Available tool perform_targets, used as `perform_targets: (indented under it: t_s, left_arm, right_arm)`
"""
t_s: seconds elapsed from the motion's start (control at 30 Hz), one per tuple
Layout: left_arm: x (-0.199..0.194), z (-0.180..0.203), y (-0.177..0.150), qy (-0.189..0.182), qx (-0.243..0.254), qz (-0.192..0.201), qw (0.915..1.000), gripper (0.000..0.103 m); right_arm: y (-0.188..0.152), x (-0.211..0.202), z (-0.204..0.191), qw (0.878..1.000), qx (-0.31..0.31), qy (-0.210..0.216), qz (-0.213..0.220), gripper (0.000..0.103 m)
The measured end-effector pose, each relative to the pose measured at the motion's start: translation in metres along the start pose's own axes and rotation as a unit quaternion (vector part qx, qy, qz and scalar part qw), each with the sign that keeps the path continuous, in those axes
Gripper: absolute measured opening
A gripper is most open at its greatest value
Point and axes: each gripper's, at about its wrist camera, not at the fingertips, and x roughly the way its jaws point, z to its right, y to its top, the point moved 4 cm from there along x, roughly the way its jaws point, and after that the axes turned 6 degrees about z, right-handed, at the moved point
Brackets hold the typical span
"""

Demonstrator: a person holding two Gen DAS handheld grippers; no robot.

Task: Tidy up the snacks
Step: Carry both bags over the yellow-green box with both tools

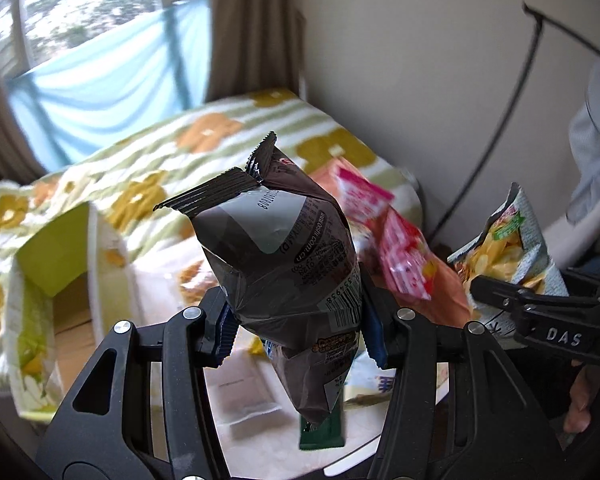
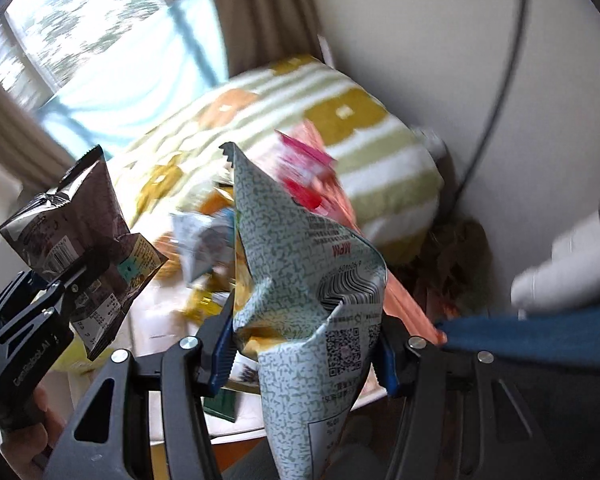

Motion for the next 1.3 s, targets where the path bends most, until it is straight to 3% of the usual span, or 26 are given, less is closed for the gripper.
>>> perform_targets:
  t_s: [0.3, 0.53, 0.83, 1.0, 1.17, 1.23, 1.27, 1.3]
  left_arm:
    - [-0.071, -0.092, 0.013, 0.08, -0.072, 0.041, 0.9933, 0.047]
    - [-0.094, -0.192, -0.002, 0.124, -0.12, 0.04, 0.9842, 0.047]
    - [-0.08, -0.321, -0.05, 0.132, -0.155, -0.018, 0.9789, 0.048]
    - [-0.043, -0.353, -0.086, 0.108, -0.162, -0.073, 0.9781, 0.047]
    - [-0.001, -0.373, -0.112, 0.085, -0.166, -0.128, 0.974, 0.048]
    - [0.011, -0.377, -0.117, 0.078, -0.166, -0.141, 0.9728, 0.053]
    - [0.015, -0.378, -0.119, 0.078, -0.163, -0.148, 0.9725, 0.068]
    - [0.017, -0.376, -0.122, 0.082, -0.16, -0.153, 0.9718, 0.09]
  right_arm:
    - [0.038, -0.011, -0.089, 0.99, -0.119, 0.076, 0.026, 0.052]
    - [0.043, 0.009, -0.188, 0.976, -0.169, 0.137, 0.029, 0.052]
    - [0.02, 0.064, -0.305, 0.965, -0.186, 0.184, -0.009, 0.052]
    - [0.009, 0.103, -0.348, 0.966, -0.178, 0.184, -0.041, 0.052]
    - [0.001, 0.131, -0.36, 0.967, -0.164, 0.179, -0.075, 0.052]
    - [-0.002, 0.138, -0.368, 0.967, -0.162, 0.179, -0.087, 0.052]
    - [-0.003, 0.142, -0.372, 0.965, -0.163, 0.182, -0.092, 0.052]
    - [-0.003, 0.146, -0.373, 0.964, -0.166, 0.183, -0.096, 0.052]
